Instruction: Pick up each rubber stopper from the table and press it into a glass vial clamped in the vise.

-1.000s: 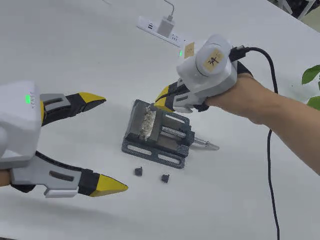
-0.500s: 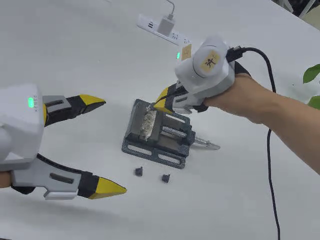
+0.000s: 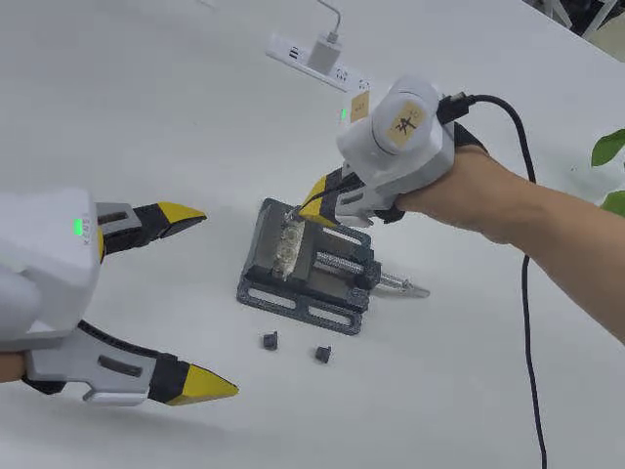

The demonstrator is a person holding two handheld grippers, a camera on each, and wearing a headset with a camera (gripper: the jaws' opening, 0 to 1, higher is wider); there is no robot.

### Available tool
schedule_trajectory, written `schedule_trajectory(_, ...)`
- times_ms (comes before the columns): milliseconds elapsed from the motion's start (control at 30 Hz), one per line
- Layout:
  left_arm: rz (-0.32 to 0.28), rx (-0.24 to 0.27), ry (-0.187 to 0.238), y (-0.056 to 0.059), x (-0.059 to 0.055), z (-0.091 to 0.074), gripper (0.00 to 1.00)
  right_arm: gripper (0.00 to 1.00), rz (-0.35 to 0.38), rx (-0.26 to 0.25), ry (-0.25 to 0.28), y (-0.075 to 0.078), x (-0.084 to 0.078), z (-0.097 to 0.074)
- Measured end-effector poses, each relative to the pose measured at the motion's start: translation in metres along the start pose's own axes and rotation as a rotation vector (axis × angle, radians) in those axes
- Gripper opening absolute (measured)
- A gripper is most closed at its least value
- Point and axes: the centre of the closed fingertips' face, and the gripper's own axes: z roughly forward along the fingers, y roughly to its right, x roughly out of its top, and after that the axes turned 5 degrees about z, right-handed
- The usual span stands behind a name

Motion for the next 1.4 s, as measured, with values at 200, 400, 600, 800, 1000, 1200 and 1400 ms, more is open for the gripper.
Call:
schedule_trajectory(200, 0.000, -0.001, -0.001, -0.0012, -0.0008, 0.0020, 0.93, 0.00, -0.018, 0.013, -0.026, -0.0030, -0.0003, -0.0003)
schedule_trajectory(400, 0.000, -0.005, 0.004, -0.0008, 0.0001, 0.0047, 0.93, 0.00, 0.024, 0.023, -0.032, -0.0009, 0.0004, 0.0011)
schedule_trajectory(600, -0.003, -0.005, 0.012, -0.0017, 0.0015, 0.0057, 0.93, 0.00, -0.013, 0.016, -0.043, -0.0049, 0.0002, 0.0007)
schedule_trajectory(800, -0.007, -0.005, 0.015, -0.0015, 0.0009, 0.0063, 0.92, 0.00, 0.000, 0.021, -0.063, -0.0008, 0.0012, 0.0018)
schedule_trajectory(1000, -0.006, -0.007, 0.019, -0.0015, 0.0016, 0.0069, 0.92, 0.00, 0.001, 0.025, -0.069, -0.0024, 0.0009, 0.0011)
schedule_trajectory(1200, -0.007, -0.008, 0.023, -0.0018, 0.0030, 0.0078, 0.92, 0.00, -0.007, 0.033, -0.091, -0.0010, -0.0004, 0.0024)
schedule_trajectory(1400, -0.005, -0.012, 0.026, -0.0007, 0.0045, 0.0101, 0.92, 0.00, 0.007, 0.051, -0.102, -0.0029, -0.0002, 0.0018)
